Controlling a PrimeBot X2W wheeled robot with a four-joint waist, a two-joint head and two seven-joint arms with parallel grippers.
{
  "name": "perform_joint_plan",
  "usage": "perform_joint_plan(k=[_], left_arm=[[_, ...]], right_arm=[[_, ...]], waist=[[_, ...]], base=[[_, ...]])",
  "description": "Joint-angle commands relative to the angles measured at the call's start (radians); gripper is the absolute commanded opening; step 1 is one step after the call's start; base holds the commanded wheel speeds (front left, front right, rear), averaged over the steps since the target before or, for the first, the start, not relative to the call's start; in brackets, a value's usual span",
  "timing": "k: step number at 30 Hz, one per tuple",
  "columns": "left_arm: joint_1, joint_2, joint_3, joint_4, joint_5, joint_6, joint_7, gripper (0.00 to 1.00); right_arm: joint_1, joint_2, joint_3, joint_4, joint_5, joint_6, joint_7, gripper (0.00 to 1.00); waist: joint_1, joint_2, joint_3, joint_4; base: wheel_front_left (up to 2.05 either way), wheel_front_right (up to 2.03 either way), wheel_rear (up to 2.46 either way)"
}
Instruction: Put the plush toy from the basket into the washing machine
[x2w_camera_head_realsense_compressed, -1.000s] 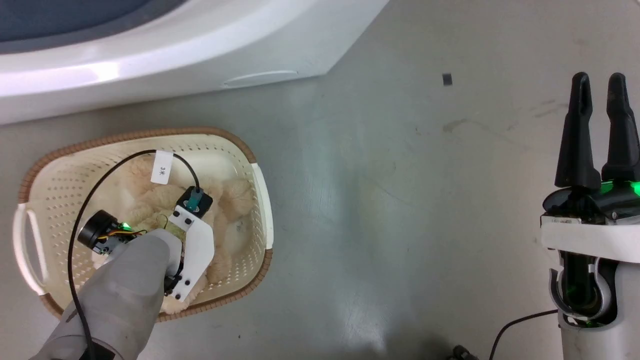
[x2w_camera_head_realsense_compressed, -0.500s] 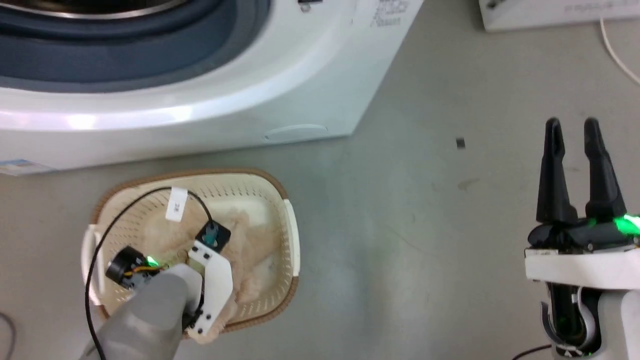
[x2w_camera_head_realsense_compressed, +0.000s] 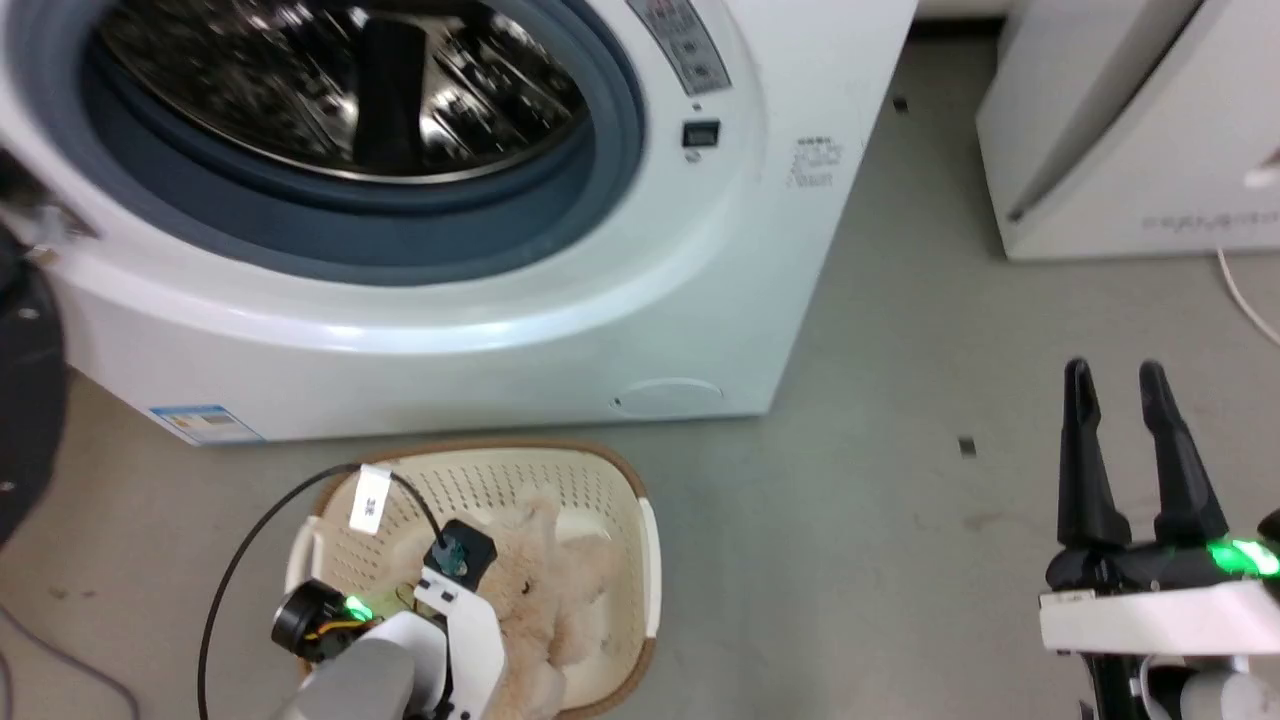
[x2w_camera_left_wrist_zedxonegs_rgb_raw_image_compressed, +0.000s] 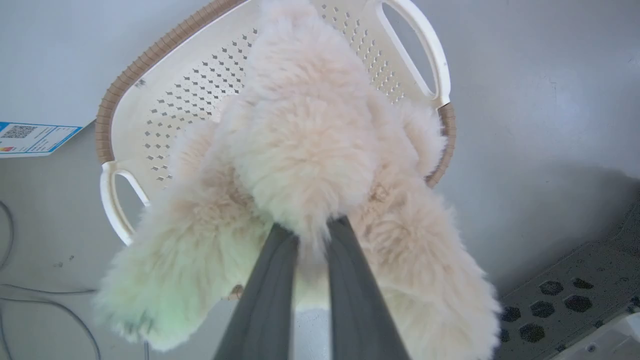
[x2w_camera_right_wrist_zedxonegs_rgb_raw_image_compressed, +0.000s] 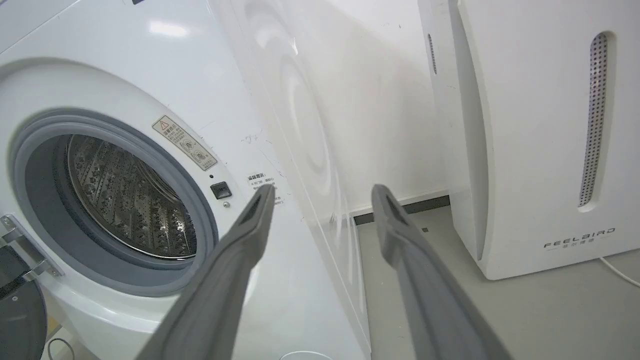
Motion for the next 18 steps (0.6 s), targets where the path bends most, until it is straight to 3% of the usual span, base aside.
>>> perform_joint_plan(k=[1,11,18], left_arm=[[0.013,-0.004,0.001,-0.007,-0.010,0.003,-0.017,0.00],[0.070,-0.027,0.027,-0.017,-0.066,0.006,-0.186,0.00],[0.082,-0.022,0.047,-0.075,-0.071,0.039,-0.275,0.00]], right_arm=[[0.017,0.000,-0.003,0.002,-0.008,-0.001,-0.005,1.00],[0.102,0.000,-0.012,0.014,-0.015,-0.001,-0.005,1.00],[0.139,0.000,-0.017,0.018,-0.012,-0.001,-0.005,1.00]], waist=[[0.0001,0.0000,-0.055,0.037],[0.0001,0.0000,-0.167,0.091],[0.0001,0.0000,-0.212,0.127]], base=[[0.00,0.00,0.00],[0.00,0.00,0.00],[0.00,0.00,0.00]])
